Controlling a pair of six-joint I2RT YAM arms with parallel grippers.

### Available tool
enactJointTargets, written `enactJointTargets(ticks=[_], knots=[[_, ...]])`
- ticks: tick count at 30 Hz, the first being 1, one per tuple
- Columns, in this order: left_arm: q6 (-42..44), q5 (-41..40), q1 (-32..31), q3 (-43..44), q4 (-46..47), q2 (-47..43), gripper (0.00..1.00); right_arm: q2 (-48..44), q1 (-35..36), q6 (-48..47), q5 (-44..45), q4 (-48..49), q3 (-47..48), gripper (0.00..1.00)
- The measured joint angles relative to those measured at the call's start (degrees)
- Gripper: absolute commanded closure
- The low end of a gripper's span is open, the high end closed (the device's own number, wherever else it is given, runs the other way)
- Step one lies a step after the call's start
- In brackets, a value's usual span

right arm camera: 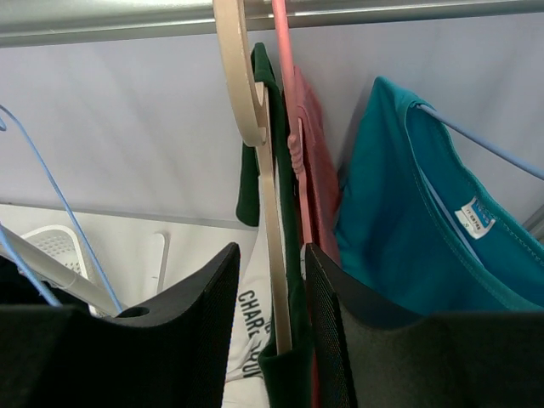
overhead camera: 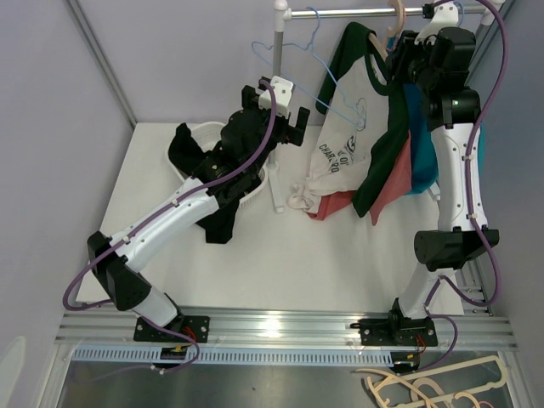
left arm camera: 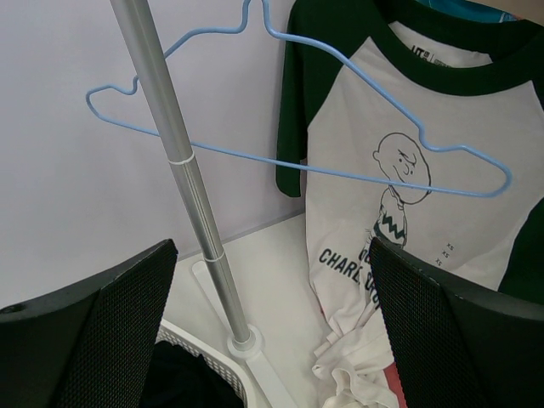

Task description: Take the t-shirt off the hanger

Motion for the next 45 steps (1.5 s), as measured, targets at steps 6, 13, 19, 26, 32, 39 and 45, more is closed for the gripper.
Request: enactJointTargets(ticks=[6, 13, 19, 26, 32, 39, 45], knots=[[0.00, 0.00, -0.02, 0.00, 0.00, 0.24, 0.01, 0.02, -0.09, 0.04, -0.85, -0.04, 0.00, 0.60], [-0.02, -0.02, -0.09, 0.00, 0.02, 0.59, 0.01, 0.04, -0.11, 0.28, -2.47, -0.11, 0.00, 0.61], [0.00, -0.02, -0.09, 0.00, 0.04, 0.81, 0.01, 0.46, -0.11, 0.46, -2.95, -0.48, -0.02, 0.61], [0.00, -0.04, -0.09, -0.02, 0.20, 0.90, 0.01, 0.63, -0.13, 0.48, -3.56, -0.42, -0.04, 0.61], [0.00, -0.04, -0.09, -0.26, 0.57, 0.90, 0.00, 0.76, -0.13, 0.48, -3.52, -0.17, -0.04, 0.60], [0.02, -0.04, -0.09, -0.94, 0.68, 1.09, 0.00, 1.05, -0.13, 0.48, -2.99, 0.42, -0.28, 0.60], [0.11, -0.04, -0.09, -0.96, 0.83, 1.22, 0.01, 3.04, -0.13, 0.63, -2.82, -0.13, -0.52, 0.60]])
